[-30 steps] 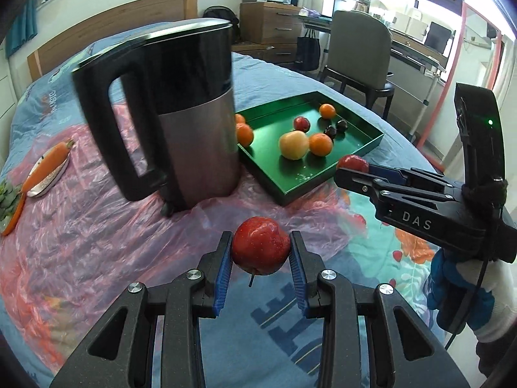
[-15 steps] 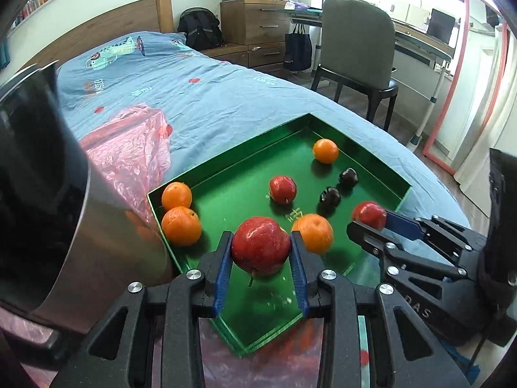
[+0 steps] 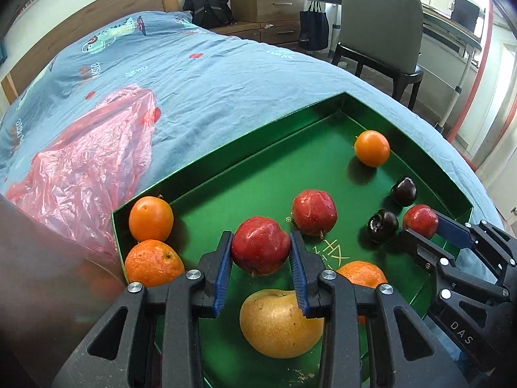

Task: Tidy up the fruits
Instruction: 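Open the left tool on its apple while the right tool releases its apple, then withdraw both tools from the tray back over the bed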

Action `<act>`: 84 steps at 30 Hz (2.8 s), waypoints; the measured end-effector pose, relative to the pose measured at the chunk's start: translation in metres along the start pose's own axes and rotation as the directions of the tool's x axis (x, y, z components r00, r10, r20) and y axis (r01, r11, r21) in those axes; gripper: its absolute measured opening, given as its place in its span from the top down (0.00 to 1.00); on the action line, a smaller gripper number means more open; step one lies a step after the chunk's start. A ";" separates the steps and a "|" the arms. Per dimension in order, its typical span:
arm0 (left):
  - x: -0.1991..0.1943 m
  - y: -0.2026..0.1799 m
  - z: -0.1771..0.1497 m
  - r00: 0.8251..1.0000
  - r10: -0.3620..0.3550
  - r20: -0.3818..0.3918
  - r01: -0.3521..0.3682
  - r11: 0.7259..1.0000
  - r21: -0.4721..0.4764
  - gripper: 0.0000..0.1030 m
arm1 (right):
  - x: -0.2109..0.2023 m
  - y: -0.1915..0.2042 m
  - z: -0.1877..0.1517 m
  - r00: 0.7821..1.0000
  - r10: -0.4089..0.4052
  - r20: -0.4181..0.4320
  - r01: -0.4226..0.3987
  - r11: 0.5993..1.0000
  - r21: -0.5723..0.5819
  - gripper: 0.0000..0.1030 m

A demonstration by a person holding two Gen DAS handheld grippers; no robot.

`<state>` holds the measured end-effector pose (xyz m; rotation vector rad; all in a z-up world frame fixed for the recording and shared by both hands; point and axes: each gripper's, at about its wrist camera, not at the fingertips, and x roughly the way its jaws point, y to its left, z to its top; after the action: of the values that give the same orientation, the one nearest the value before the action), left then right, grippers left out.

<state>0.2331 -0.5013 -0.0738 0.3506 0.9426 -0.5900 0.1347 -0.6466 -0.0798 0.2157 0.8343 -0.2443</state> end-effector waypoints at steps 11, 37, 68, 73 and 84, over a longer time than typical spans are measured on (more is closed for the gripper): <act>0.005 0.008 0.003 0.999 -0.038 -0.033 0.037 0.998 -0.043 0.63 | 0.003 0.002 0.001 0.999 -0.017 -0.027 0.017 1.000 -0.020 0.35; -0.158 0.024 -0.102 0.994 -0.040 0.098 0.043 0.999 -0.020 0.48 | -0.107 0.058 -0.031 1.000 -0.002 0.018 0.002 1.000 -0.021 0.01; -0.274 0.180 -0.281 0.955 0.267 0.131 -0.198 0.899 -0.390 0.12 | -0.168 0.287 -0.128 0.983 0.186 0.011 -0.175 0.942 -0.287 0.00; -0.281 0.185 -0.293 0.941 0.312 0.131 -0.237 0.883 -0.406 0.12 | -0.174 0.299 -0.130 0.980 0.200 0.024 -0.182 0.930 -0.319 0.00; -0.283 0.187 -0.299 0.933 0.340 0.115 -0.263 0.867 -0.423 0.09 | -0.182 0.302 -0.128 0.979 0.199 0.046 -0.173 0.927 -0.333 0.00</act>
<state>0.0259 -0.1065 0.0040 0.0658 0.7828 -0.1260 0.0163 -0.2994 0.0016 -0.0284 0.7575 0.0665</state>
